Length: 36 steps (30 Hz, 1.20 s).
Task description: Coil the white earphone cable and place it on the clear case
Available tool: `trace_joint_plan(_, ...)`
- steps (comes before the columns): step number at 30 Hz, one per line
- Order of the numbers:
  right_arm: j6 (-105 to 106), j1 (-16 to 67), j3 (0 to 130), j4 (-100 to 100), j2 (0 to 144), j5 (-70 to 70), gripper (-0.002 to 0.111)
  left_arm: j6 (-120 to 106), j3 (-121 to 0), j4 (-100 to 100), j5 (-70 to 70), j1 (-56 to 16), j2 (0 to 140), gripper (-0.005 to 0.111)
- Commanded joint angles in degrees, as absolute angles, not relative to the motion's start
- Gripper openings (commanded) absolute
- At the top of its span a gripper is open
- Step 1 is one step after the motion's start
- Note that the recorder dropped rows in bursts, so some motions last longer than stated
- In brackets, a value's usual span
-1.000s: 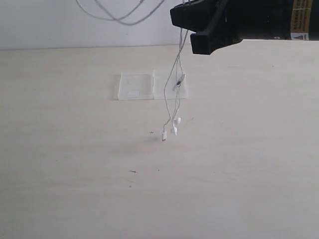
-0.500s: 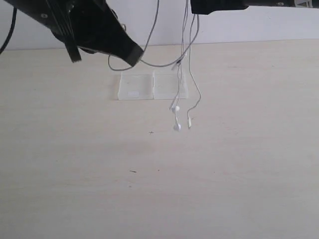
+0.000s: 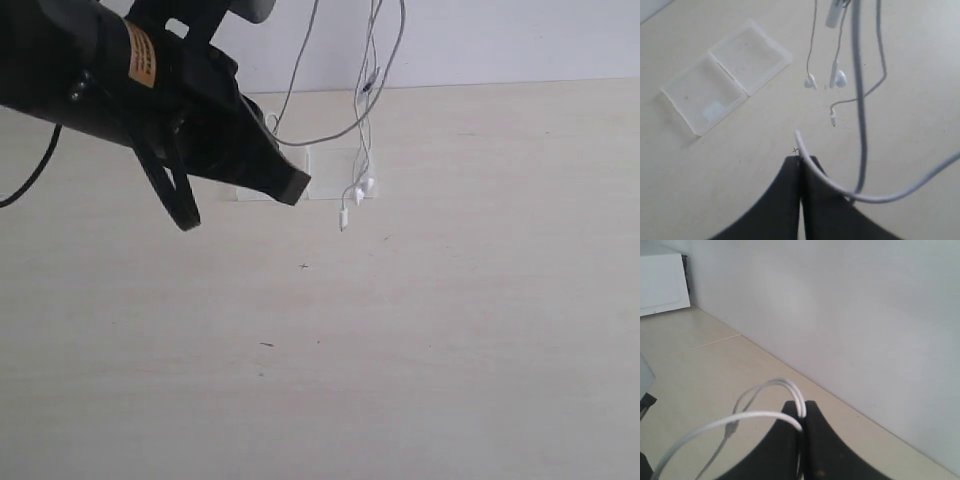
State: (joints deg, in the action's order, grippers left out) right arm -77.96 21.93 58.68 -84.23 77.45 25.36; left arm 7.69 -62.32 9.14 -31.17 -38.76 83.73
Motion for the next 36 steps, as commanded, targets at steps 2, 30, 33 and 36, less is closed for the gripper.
trace_joint_plan(2,-78.68,21.81,59.08,-84.56,76.89,25.07,0.0,8.17,-59.15,8.77,-25.49,-38.79,85.41,0.0)
trace_joint_plan(30,-81.24,21.81,59.29,-88.6,76.89,22.36,0.0,11.06,-54.42,4.67,-22.98,-38.91,82.91,0.066)
trace_joint_plan(33,-81.24,21.81,59.29,-88.6,76.89,22.63,0.0,12.02,-53.15,4.67,-18.33,-38.91,80.33,0.066)
trace_joint_plan(36,-81.66,21.81,59.29,-88.6,76.89,22.76,0.0,12.58,-53.15,4.67,-14.92,-38.91,78.21,0.066)
